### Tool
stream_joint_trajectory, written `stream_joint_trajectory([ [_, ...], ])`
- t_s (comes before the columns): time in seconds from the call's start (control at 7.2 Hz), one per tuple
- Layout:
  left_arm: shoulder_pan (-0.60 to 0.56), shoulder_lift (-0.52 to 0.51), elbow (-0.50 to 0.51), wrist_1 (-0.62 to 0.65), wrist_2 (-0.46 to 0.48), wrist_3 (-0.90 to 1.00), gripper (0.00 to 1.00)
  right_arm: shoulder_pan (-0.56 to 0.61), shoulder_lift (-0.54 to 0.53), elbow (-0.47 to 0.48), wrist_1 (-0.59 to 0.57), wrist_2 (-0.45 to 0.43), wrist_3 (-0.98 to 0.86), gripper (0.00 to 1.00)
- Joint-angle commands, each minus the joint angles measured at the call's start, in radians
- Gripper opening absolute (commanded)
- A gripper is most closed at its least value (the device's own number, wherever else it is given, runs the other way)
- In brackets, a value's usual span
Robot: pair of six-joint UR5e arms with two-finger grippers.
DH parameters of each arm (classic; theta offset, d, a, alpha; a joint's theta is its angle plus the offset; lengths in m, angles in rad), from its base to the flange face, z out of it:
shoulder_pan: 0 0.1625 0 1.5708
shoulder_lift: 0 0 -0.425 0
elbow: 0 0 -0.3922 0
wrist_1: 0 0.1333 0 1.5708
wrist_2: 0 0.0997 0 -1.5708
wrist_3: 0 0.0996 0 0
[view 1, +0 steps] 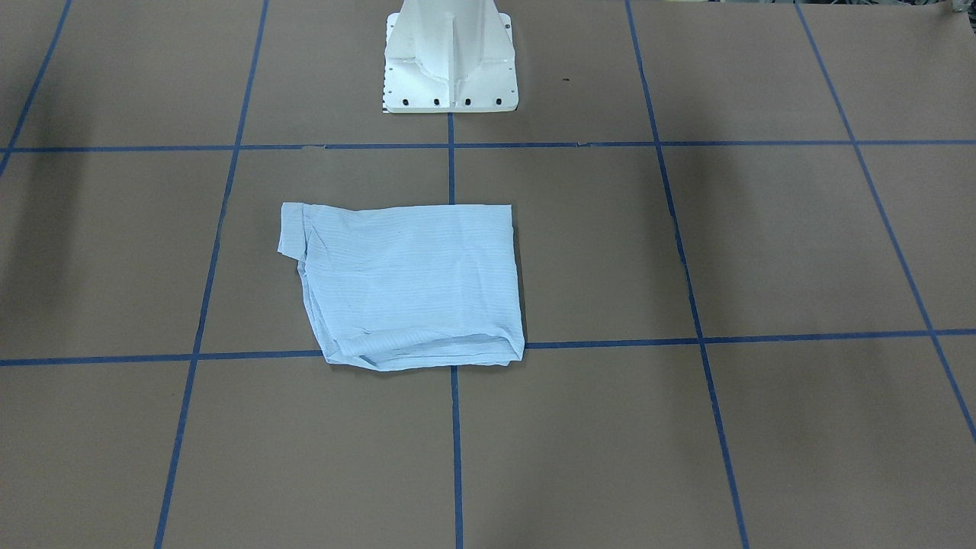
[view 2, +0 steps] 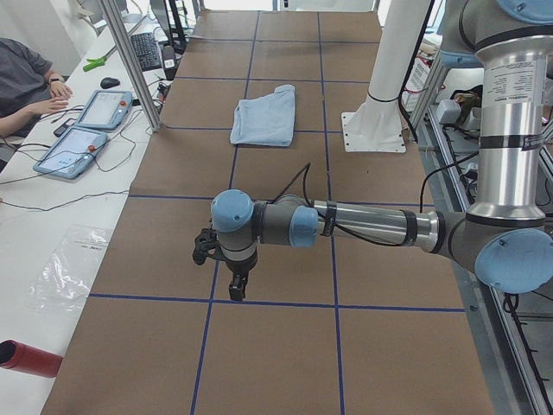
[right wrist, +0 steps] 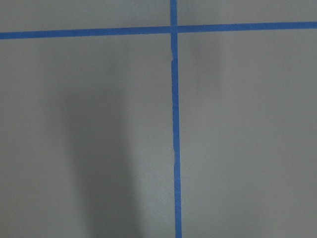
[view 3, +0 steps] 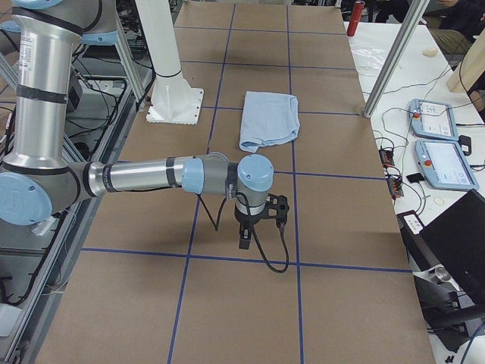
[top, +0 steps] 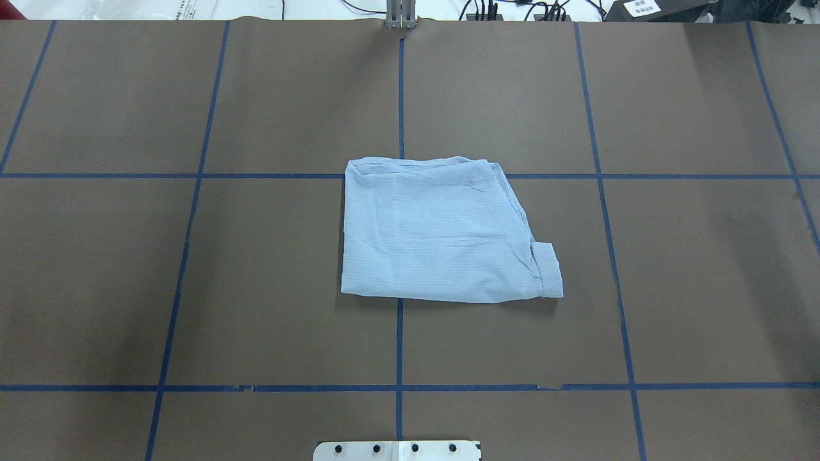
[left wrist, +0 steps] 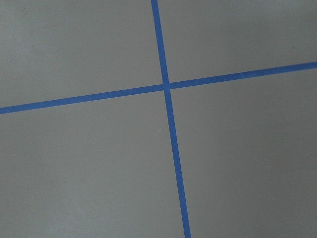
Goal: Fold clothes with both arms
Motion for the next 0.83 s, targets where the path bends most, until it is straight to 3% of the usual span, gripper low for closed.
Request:
stream_joint_trajectory([
  [0.0,0.0,0.002,0.001,-0.002,0.0,0.0,1.0,0.0,0.003,-0.006,0.004,0.0,0.001,1.0],
  [0.69,0.0,0.002,0.006,-0.002,-0.001,0.001,1.0,0.0,0.005,-0.022,0.045,0.0,0.003,1.0],
])
